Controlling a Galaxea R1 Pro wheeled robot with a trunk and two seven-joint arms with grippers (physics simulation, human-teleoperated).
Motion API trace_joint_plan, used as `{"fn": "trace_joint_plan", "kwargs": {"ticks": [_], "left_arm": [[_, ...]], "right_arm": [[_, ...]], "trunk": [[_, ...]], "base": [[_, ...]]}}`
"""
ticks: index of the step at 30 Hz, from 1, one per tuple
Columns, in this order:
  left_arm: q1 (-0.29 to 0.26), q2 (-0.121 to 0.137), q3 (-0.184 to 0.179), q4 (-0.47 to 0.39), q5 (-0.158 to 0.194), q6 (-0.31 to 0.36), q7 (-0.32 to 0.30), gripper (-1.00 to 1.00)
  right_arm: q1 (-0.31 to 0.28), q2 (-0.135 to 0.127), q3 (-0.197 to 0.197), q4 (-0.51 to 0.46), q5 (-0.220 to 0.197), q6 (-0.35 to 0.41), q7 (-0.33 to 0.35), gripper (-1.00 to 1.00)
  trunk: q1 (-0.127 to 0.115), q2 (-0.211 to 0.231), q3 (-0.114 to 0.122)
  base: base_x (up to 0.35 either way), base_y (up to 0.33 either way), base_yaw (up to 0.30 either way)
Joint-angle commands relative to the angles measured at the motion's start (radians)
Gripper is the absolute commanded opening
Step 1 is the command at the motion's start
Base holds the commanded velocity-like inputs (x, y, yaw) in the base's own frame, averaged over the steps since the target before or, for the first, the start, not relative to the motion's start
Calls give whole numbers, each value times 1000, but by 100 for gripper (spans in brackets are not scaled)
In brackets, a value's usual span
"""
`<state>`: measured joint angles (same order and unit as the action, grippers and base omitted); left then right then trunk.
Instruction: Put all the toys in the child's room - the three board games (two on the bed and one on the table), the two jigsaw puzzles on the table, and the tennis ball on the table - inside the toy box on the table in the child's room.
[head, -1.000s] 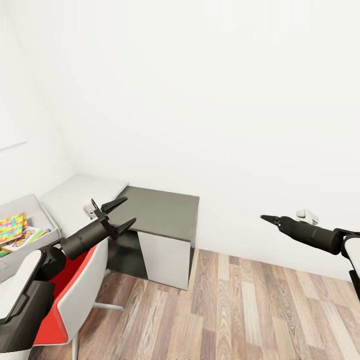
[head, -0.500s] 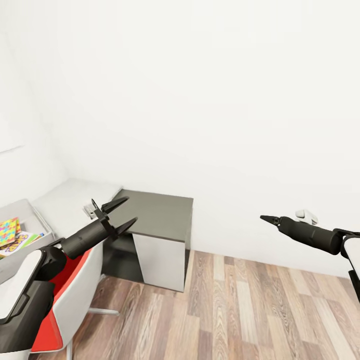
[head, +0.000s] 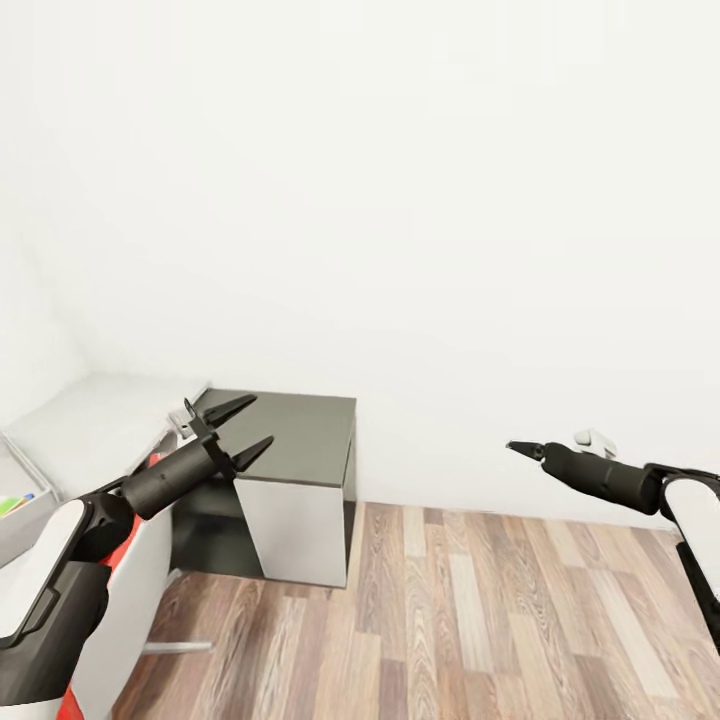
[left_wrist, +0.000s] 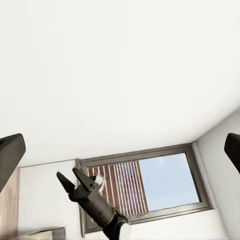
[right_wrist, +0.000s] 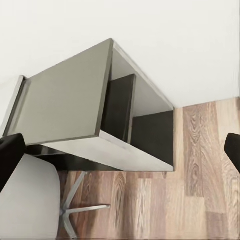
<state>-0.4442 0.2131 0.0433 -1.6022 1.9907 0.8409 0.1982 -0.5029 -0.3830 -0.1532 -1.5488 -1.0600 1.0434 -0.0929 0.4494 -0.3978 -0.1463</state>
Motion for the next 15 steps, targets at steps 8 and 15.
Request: {"fn": "trace_joint_plan", "kwargs": {"ticks": [8,15], "left_arm": [[-1,1,1,2,10,3,14,100],[-3,1,0,3,9,3,19,100]], "right_arm": [[-2,9,61,16,-8,4,-9,100],[-4,16,118,39,-6,4,-12,100]], "trunk": [[1,-2,-2],[1,-2,-2]], "base": [[-19,0,-116],[-187,0,-26]]}}
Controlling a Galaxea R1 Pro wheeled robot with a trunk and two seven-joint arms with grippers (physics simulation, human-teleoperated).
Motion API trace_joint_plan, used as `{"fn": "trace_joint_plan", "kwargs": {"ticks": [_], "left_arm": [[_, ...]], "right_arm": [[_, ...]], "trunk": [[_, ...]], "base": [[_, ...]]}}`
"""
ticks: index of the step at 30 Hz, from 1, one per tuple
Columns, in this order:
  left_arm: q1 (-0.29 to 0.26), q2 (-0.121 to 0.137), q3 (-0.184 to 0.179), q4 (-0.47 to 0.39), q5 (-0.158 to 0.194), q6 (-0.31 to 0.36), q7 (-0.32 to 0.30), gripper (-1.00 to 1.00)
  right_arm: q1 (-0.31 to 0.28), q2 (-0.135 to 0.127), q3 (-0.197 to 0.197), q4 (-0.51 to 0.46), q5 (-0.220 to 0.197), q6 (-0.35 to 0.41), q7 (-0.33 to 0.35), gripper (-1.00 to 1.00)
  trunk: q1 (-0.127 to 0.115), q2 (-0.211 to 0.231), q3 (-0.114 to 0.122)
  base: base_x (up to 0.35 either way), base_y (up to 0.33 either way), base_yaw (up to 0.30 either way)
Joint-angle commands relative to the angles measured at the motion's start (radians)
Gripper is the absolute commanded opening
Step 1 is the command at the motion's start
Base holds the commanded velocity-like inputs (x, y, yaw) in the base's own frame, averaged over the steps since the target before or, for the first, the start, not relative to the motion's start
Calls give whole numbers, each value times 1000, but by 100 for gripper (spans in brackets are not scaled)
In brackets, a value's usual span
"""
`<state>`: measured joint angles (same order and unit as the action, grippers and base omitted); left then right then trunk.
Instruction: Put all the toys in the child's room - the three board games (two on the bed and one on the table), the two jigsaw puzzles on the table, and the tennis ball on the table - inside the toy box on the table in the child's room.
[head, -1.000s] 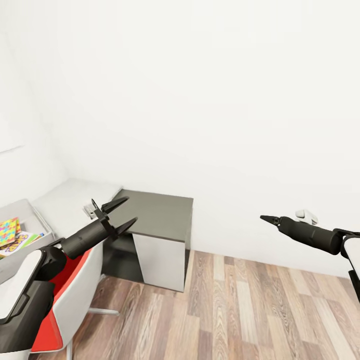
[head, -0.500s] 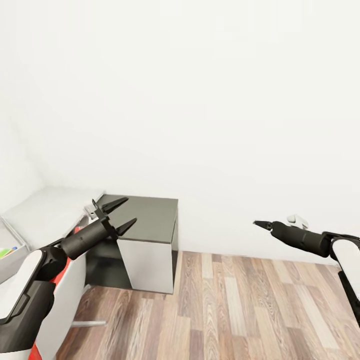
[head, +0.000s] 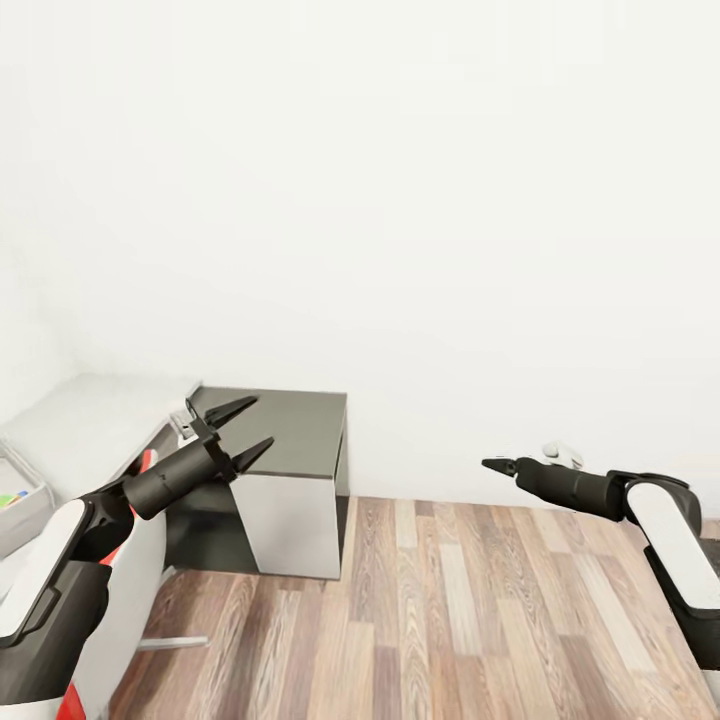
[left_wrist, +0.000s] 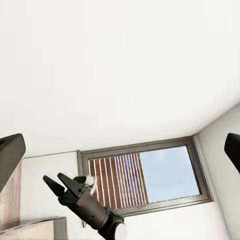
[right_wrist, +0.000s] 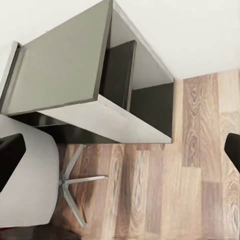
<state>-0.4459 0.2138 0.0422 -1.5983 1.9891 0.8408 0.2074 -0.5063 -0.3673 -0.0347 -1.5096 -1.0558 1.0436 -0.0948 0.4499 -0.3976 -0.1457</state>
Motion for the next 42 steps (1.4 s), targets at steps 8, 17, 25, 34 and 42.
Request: {"fn": "trace_joint_plan", "kwargs": {"ticks": [8,17,25,34,42], "left_arm": [[24,-4,-16,60,-161,-11,36,100],[101,-27,-28,310,-500,-26,-3,100],[167,-42,-46,593,-794,-151,-83,100],[187,-96,-135,1095,-1182,-440,-117,100],[199,-117,-148,1345,-1243,-670,-122,100]], "right_arm": [[2,6,17,53,-10,4,-11,100],[28,20,43,268,41,4,-15,100],[62,28,106,468,257,3,-8,100],[135,69,327,782,451,-263,23,100],[168,95,488,1051,477,-529,168,100]], "trunk": [[0,-2,-2],[0,-2,-2],[0,-2,-2],[0,-2,-2],[0,-2,-2]], "base": [[-307,0,-4],[-323,0,-1],[-324,0,0],[-175,0,0],[-31,0,0]]}}
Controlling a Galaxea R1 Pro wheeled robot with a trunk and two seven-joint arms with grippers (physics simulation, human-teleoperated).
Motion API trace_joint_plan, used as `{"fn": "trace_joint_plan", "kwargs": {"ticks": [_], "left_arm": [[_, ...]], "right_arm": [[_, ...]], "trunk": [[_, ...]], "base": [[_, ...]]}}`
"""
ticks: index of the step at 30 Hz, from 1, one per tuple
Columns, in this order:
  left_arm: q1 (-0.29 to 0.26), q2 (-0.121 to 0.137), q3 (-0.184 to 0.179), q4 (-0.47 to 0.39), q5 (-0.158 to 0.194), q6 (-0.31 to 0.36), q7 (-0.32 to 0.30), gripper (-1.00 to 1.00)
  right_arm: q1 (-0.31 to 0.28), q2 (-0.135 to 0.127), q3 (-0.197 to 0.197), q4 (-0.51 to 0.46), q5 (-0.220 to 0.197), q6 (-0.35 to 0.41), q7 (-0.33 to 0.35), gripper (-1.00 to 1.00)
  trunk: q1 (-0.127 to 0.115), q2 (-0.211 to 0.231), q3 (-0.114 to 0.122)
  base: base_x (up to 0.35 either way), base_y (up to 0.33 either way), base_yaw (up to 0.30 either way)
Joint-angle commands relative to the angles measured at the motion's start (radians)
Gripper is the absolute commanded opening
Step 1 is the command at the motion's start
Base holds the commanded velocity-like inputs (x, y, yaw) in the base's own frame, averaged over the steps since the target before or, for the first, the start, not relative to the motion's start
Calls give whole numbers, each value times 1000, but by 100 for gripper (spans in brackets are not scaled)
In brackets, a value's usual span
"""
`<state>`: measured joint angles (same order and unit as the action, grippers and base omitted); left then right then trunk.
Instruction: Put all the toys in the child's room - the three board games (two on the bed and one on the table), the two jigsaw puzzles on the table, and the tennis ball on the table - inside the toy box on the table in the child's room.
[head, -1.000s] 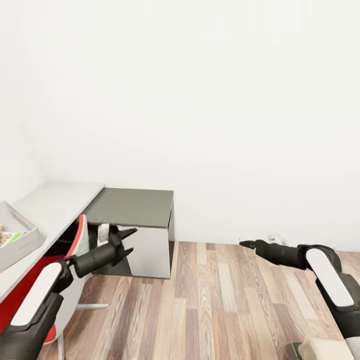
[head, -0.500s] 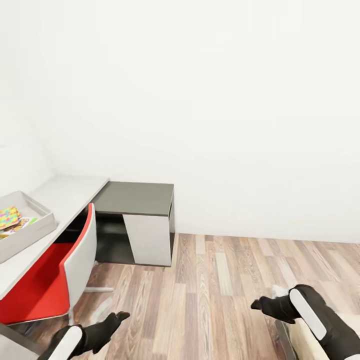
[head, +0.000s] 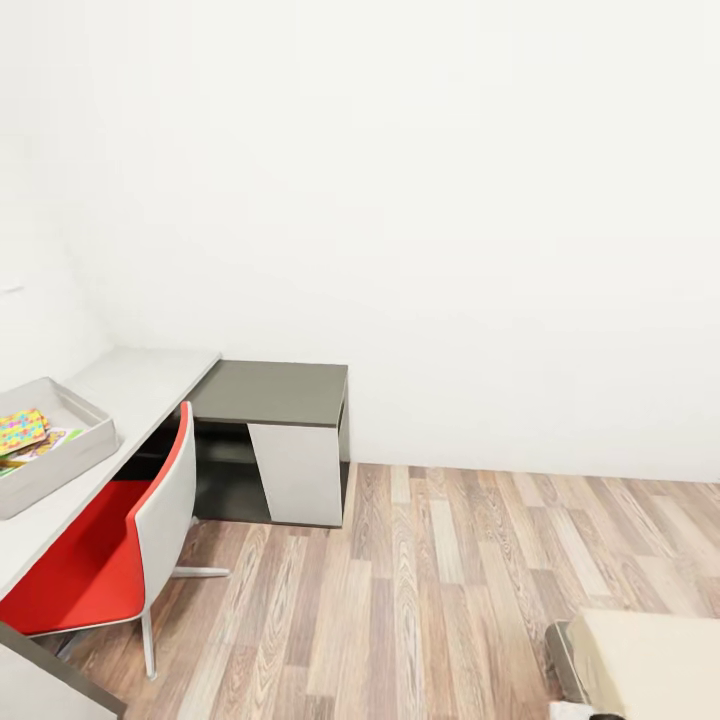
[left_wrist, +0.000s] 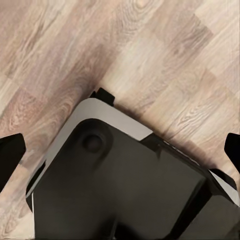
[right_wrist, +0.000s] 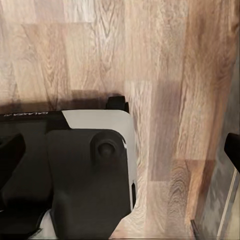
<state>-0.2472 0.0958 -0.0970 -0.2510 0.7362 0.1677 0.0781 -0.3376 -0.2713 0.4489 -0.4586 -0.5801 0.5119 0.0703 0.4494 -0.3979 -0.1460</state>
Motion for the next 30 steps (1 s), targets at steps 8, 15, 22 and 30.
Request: {"fn": "trace_joint_plan", "kwargs": {"ticks": [8,15,22,30], "left_arm": [[74,-17,-10,87,-4,-133,7,100],[163,-23,-6,99,2,-177,9,100],[226,-21,-6,101,1,-185,16,100],[242,-24,-6,102,0,-187,18,100]], "right_arm": [[90,68,73,259,21,-287,63,100],[192,92,82,315,54,-517,65,100],[227,113,82,330,60,-587,65,100],[235,160,82,334,62,-602,65,100]], "trunk": [[1,-2,-2],[1,-2,-2],[1,-2,-2],[1,-2,-2]], "base": [[-6,0,0],[-1,0,0],[0,0,0],[0,0,0]]}}
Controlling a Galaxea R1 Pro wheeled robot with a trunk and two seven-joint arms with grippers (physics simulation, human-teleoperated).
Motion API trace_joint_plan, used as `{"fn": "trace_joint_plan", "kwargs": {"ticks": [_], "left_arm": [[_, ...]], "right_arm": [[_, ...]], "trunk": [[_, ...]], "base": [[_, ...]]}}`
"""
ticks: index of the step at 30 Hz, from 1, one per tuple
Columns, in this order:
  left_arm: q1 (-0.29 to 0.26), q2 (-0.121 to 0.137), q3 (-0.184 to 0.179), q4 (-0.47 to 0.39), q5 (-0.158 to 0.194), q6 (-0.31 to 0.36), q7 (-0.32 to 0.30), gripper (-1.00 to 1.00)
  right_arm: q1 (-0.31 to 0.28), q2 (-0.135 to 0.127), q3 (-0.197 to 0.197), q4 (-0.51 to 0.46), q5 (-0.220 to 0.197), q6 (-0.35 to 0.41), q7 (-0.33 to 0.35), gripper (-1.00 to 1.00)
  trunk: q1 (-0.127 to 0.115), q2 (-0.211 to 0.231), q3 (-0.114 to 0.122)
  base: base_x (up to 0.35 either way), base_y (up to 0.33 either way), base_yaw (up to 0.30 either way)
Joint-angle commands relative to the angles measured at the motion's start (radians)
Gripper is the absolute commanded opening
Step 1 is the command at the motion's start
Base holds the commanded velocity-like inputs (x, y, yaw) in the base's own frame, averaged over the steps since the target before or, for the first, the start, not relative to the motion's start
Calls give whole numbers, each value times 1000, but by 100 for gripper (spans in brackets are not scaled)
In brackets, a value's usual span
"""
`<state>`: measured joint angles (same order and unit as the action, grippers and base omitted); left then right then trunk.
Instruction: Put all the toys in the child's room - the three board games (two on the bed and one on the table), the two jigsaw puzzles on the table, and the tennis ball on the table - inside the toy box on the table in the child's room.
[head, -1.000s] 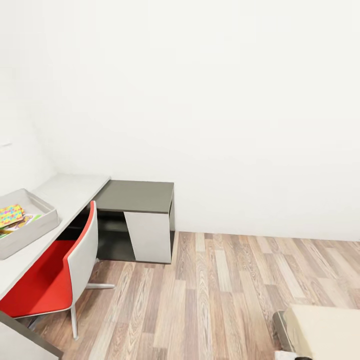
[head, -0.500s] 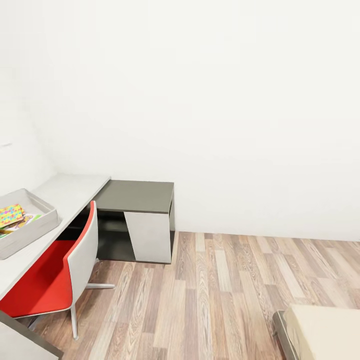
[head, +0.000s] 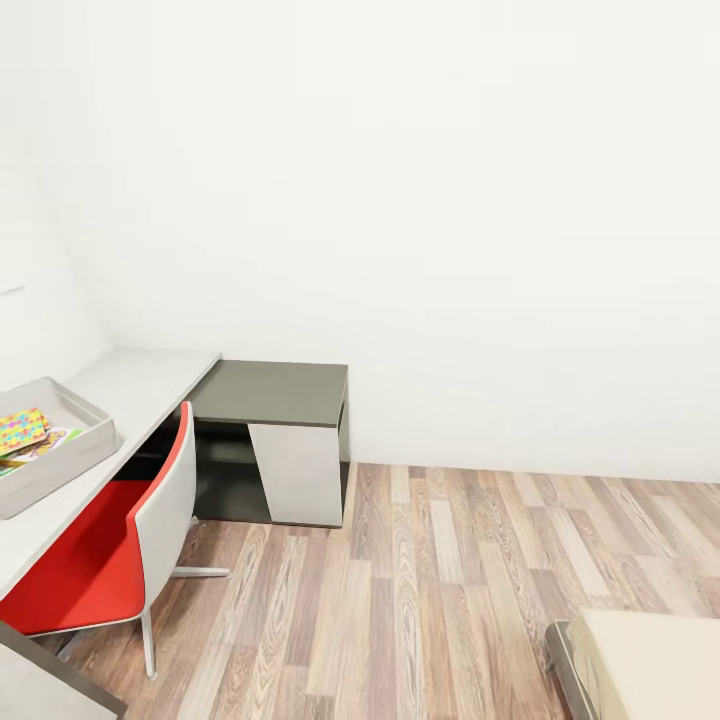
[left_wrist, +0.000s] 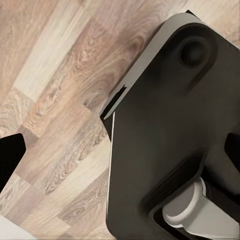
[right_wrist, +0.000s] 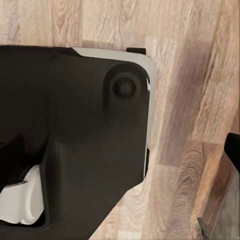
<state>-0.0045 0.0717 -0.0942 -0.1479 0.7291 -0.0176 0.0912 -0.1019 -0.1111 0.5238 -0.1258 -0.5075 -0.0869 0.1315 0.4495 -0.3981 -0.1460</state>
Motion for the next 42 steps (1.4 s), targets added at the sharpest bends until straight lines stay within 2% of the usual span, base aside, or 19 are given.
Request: {"fn": "trace_joint_plan", "kwargs": {"ticks": [1,12,42], "left_arm": [[1,0,-9,-1,7,-2,5,100],[3,1,-9,-1,5,-2,5,100],[3,0,-9,-1,4,-2,5,100]], "right_arm": [[-1,4,7,1,-10,-4,4,100],[1,16,7,1,-10,-6,4,100],[1,19,7,2,-10,-7,4,100]], "trunk": [[1,-2,-2],[1,-2,-2],[1,-2,-2]], "base": [[0,0,0],[0,0,0],[0,0,0]]}}
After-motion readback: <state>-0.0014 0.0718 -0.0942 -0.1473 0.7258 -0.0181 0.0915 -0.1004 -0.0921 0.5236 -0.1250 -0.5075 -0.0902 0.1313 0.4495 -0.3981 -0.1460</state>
